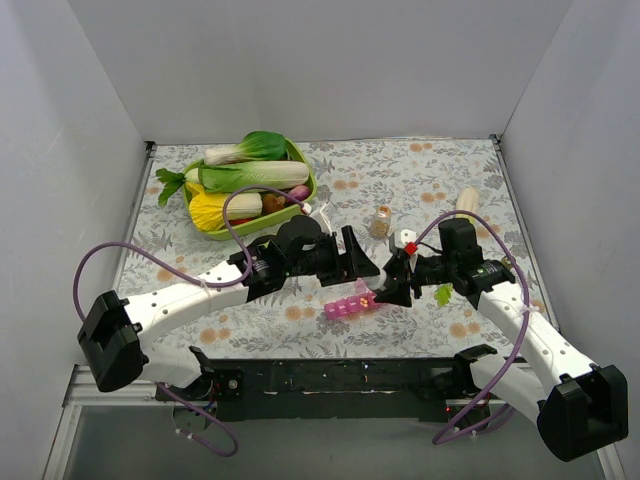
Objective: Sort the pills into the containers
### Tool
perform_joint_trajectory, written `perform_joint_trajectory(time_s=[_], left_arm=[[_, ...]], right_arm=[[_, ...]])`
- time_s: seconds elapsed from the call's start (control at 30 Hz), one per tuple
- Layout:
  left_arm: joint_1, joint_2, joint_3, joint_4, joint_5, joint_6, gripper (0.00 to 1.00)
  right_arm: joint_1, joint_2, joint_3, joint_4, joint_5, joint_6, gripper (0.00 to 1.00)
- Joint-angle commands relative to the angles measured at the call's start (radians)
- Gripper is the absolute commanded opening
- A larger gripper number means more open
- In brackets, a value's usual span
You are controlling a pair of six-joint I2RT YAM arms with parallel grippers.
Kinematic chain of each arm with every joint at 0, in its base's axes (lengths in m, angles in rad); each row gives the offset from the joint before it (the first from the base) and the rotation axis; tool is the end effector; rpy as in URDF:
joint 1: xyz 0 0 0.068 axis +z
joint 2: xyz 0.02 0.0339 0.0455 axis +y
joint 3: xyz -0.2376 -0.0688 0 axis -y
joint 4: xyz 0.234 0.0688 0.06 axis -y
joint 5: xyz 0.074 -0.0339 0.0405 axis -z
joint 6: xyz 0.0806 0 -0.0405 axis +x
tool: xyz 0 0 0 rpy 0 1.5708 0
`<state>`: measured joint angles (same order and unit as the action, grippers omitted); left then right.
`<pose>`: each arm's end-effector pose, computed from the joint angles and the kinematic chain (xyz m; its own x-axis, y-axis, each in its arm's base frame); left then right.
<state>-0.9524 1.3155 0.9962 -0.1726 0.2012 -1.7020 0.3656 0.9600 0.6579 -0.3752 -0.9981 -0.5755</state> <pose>0.1816 -0.2830 0.2547 -0.8569 -0.4712 0.2089 -0.3893 0.3260 -0.8615 0.1781 0.1407 0.2221 -0.0527 -0.3360 -0.9404 -0.9942 0.1062 0.0177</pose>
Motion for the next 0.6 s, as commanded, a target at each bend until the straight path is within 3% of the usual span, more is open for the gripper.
perform_joint_trajectory(time_s=[0.0, 0.27, 0.37, 0.47, 0.57], left_arm=[[-0.009, 0.002, 0.051, -0.022, -0.036, 0.001, 0.71], [-0.020, 0.028, 0.062, -0.028, -0.036, 0.010, 0.61], [-0.026, 0.040, 0.076, -0.034, -0.034, 0.028, 0.51], [-0.029, 0.054, 0.094, -0.044, -0.014, 0.050, 0.36], [-0.034, 0.062, 0.108, -0.051, 0.007, 0.108, 0.07]], right_arm=[[-0.005, -0.012, 0.023, 0.036, -0.025, 0.005, 0.01], [-0.005, -0.020, 0.020, 0.038, -0.022, 0.005, 0.01], [-0.007, -0.018, 0.020, 0.036, -0.025, 0.005, 0.01], [-0.005, -0.021, 0.020, 0.035, -0.024, 0.005, 0.01], [-0.007, -0.021, 0.019, 0.036, -0.024, 0.005, 0.01]])
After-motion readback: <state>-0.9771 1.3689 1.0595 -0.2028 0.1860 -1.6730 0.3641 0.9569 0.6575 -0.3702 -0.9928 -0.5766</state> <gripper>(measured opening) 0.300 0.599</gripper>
